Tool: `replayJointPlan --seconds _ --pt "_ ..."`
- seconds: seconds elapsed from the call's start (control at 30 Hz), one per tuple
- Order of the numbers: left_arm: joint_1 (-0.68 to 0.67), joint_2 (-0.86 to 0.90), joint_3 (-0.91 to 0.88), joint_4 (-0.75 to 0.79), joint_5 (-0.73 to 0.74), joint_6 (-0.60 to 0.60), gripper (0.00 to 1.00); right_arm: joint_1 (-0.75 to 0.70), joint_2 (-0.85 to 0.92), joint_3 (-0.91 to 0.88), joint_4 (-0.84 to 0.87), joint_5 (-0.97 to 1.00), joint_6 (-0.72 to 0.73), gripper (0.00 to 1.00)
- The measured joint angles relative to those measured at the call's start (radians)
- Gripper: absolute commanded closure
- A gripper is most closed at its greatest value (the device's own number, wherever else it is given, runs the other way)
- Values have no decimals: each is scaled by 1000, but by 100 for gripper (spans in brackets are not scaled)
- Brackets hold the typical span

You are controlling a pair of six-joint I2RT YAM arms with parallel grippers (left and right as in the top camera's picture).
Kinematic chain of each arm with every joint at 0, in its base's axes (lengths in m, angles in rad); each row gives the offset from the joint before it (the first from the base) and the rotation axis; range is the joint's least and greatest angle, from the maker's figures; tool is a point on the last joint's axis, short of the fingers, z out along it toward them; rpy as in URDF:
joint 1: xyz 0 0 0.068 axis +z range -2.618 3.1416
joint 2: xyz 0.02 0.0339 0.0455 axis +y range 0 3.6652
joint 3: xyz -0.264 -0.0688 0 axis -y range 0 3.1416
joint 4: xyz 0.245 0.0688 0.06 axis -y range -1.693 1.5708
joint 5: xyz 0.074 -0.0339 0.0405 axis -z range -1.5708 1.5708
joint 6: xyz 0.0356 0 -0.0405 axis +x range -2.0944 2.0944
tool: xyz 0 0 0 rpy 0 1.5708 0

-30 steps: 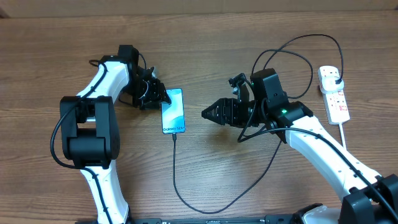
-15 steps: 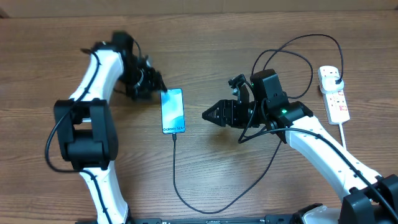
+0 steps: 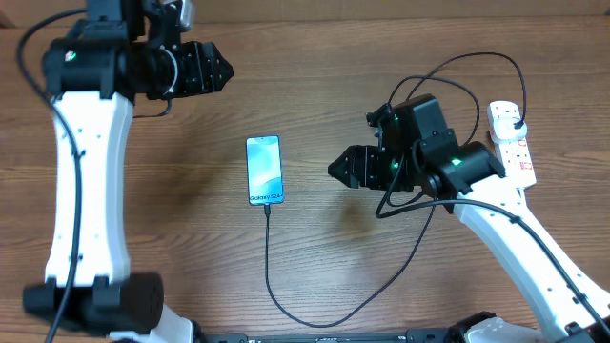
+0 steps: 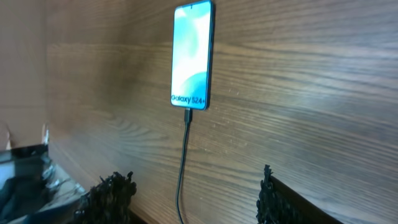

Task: Plug charger to phone and switch on socket
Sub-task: 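Raise the left gripper away and move the right gripper to the power strip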

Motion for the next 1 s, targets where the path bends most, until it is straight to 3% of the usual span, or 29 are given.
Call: replayJointPlan --seconds 0.13,0.17,0.3,0.33,0.37,0.4,0.67,1.0 --pt "0 -85 0 -8 0 0 33 0 -16 55 -87 56 -8 34" --pt "0 -107 0 -11 1 0 32 0 -20 66 -109 68 -10 38" --pt "0 -169 1 -30 4 0 25 -23 -47 121 -194 111 -26 78" --pt "0 -179 1 -38 5 1 19 -41 -63 134 -213 122 -29 85" --pt "0 -185 1 -45 6 0 1 -54 -72 140 -221 126 -31 91" --pt "0 -188 1 -55 8 1 1 -78 -87 150 -238 131 -33 96" --pt "0 -182 2 -75 -5 3 0 -344 -167 175 -281 145 -42 96" --pt "0 -140 2 -77 -31 3 1 -686 -90 175 -268 50 -124 96"
